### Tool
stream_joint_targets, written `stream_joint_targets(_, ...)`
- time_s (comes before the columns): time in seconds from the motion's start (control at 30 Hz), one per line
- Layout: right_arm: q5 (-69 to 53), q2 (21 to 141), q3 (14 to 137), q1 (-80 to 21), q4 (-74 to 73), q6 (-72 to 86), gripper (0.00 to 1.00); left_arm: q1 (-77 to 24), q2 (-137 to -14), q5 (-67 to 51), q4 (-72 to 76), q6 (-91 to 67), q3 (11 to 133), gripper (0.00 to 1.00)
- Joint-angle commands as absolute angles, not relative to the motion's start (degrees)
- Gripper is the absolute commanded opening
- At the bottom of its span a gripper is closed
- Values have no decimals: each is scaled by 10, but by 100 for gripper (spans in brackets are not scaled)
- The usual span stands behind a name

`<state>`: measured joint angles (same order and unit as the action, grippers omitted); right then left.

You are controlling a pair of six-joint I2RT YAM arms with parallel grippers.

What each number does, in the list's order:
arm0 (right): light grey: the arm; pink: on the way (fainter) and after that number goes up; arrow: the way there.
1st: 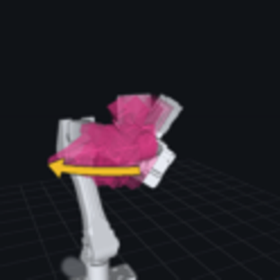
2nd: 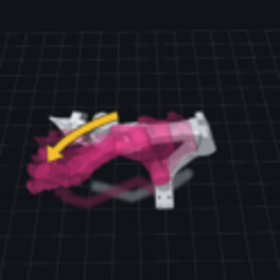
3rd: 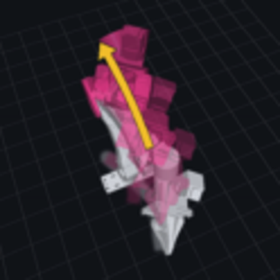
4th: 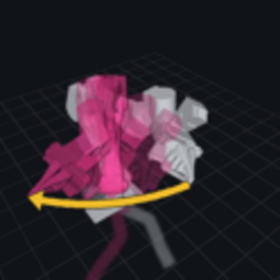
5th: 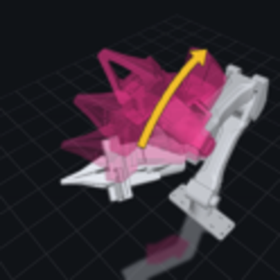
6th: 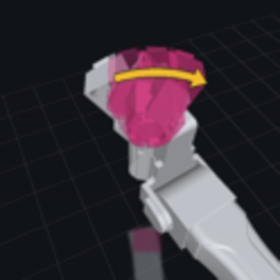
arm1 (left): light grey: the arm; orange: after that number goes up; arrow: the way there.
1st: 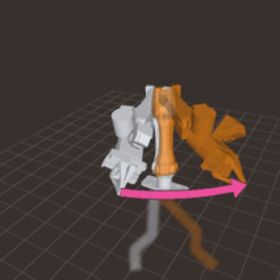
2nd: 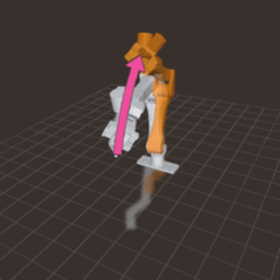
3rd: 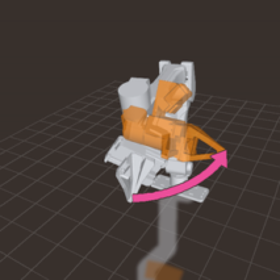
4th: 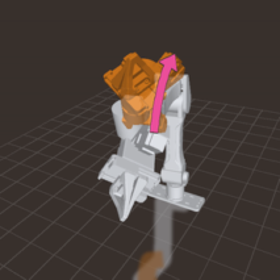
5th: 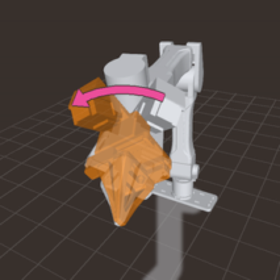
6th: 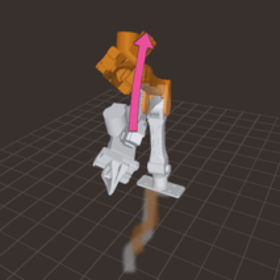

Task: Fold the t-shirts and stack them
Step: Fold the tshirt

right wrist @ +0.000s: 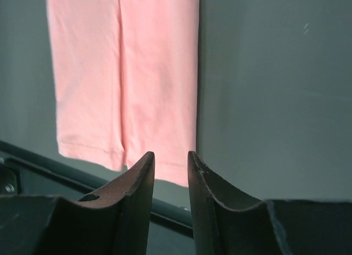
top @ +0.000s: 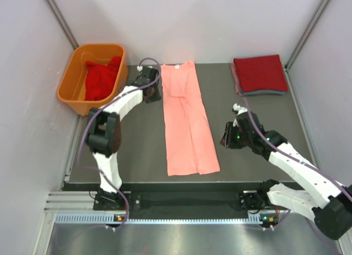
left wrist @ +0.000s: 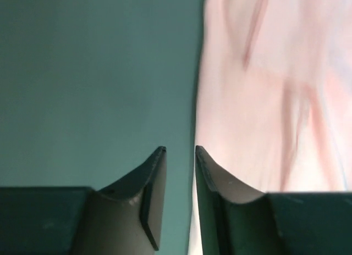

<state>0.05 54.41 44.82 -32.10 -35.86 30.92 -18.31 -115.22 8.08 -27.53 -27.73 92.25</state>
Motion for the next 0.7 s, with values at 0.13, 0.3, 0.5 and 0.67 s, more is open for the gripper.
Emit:
stream_joint_targets(0.13, -114, 568, 372, -318, -284, 298, 33, -294, -906, -43, -312, -321, 625, 34)
stream_joint_targets(0.3, -141, 573, 313, -318, -268, 295, 33, -437, -810, -16, -299, -402, 515, 38)
stream_joint_targets(0.5, -142, 553, 276, -317, -252, 297, 37, -522, -777, 13, -282, -474, 447, 39)
stream_joint_targets(0.67, -141, 571, 258, -318, -241, 303, 37, -560, -765, 20, -286, -507, 416, 40)
